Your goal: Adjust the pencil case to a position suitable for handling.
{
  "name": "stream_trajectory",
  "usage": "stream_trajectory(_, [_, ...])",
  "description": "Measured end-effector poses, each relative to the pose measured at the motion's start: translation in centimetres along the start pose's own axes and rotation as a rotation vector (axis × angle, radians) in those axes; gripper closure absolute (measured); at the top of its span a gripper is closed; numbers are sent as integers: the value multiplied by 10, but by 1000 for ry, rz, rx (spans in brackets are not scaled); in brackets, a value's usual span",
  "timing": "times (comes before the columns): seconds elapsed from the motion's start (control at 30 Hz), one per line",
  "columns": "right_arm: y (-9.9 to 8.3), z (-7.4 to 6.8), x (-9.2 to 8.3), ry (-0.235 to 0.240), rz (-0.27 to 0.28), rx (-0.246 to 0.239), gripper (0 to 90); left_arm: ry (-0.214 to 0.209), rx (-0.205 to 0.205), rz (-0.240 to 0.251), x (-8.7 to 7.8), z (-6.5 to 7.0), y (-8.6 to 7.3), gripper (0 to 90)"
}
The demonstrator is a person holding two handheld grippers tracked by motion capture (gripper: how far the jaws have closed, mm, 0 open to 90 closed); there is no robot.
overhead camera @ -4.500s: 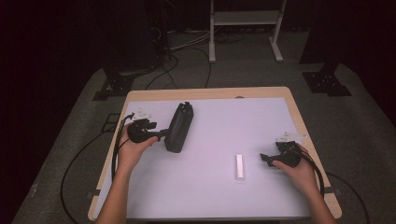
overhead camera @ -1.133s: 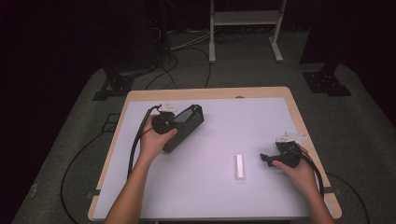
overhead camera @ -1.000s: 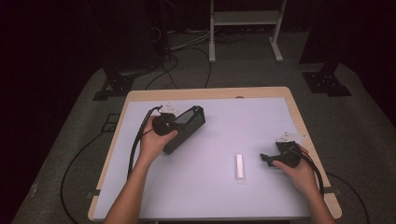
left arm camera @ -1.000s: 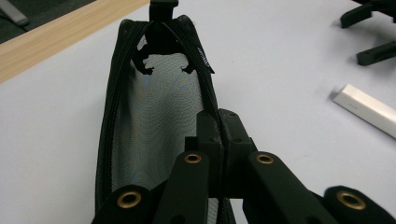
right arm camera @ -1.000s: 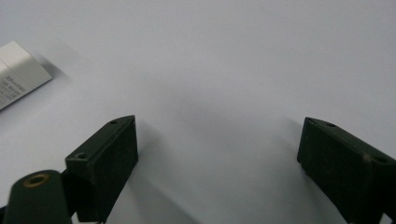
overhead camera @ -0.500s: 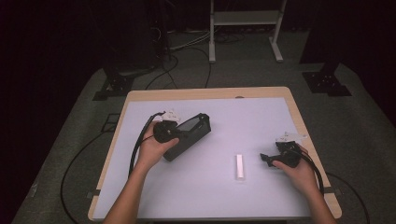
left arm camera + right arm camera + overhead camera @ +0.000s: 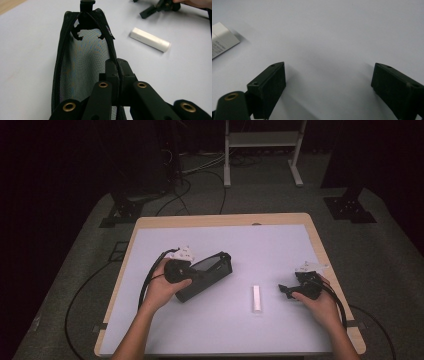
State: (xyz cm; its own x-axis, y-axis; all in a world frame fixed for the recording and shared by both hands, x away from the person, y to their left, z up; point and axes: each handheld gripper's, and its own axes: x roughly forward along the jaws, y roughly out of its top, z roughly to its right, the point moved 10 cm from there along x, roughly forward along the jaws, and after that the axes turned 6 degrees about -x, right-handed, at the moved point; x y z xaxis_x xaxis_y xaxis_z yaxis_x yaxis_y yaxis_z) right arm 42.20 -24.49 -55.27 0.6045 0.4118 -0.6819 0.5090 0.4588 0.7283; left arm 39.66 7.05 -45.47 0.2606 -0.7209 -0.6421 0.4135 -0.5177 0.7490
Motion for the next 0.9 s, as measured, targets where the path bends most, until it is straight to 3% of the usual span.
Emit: stream_trajectory(0.9, [0,0,0,0,0,-1,113,-157,141,-72,11,54,-15,885])
